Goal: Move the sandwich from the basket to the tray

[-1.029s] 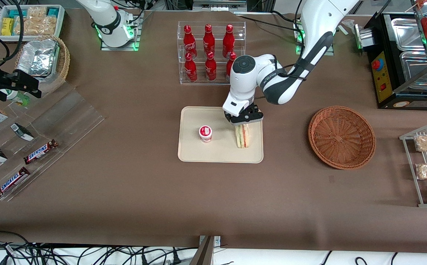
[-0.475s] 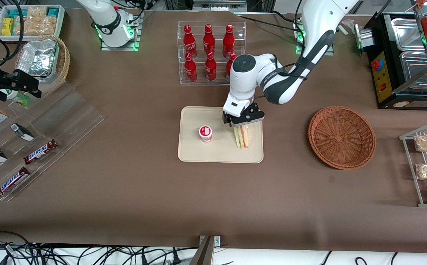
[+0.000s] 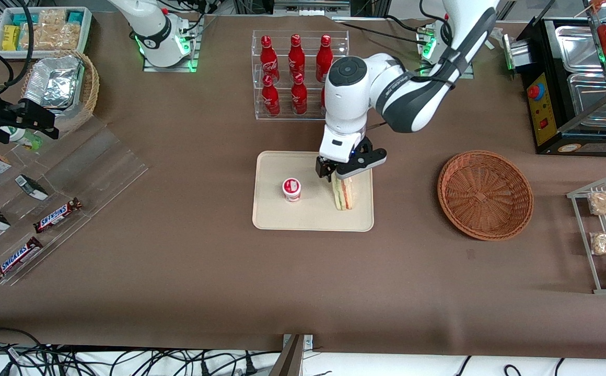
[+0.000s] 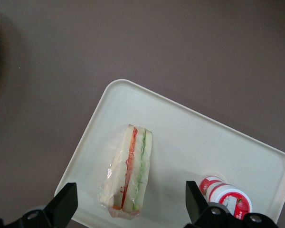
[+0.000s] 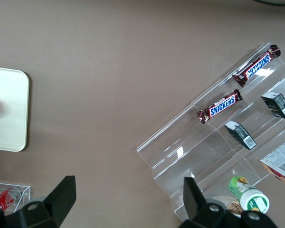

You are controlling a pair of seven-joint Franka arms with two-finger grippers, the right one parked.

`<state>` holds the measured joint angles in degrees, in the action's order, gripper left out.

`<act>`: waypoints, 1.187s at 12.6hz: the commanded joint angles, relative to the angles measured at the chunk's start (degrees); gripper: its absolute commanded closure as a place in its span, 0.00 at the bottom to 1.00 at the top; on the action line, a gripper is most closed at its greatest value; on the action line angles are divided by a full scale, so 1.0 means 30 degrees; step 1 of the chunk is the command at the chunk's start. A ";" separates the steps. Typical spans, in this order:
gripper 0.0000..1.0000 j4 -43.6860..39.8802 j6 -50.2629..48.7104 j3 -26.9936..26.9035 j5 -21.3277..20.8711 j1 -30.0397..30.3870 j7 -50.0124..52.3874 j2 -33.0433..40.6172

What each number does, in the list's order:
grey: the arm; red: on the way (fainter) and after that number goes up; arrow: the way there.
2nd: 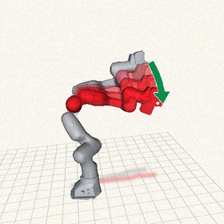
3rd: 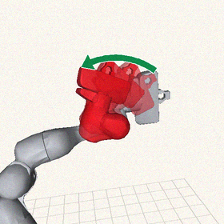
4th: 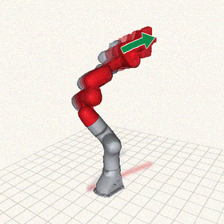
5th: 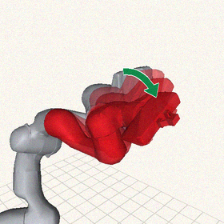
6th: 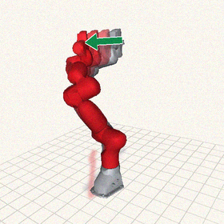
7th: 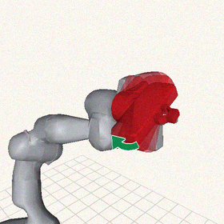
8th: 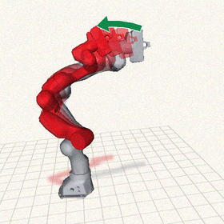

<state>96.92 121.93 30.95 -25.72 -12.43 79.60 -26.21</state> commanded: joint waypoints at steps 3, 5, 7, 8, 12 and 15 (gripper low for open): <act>0.00 -0.5286 -0.6034 0.0317 0.3500 0.2117 -0.5401 -0.0081; 0.00 -0.6520 -0.7386 0.0317 0.4030 0.2998 -0.6752 -0.0081; 0.00 -0.7052 -0.8355 0.0287 0.4090 0.3380 -0.7864 -0.0052; 0.00 -0.7082 -0.8591 0.0287 0.4293 0.3586 -0.8422 0.0094; 0.00 -0.7083 -0.8944 -0.2771 0.7041 0.3799 -1.3747 0.1614; 0.00 -0.7024 -1.0225 -0.6588 0.8978 0.3119 -1.9214 0.2642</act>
<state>75.70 94.88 16.76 -1.92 -1.45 31.38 -20.78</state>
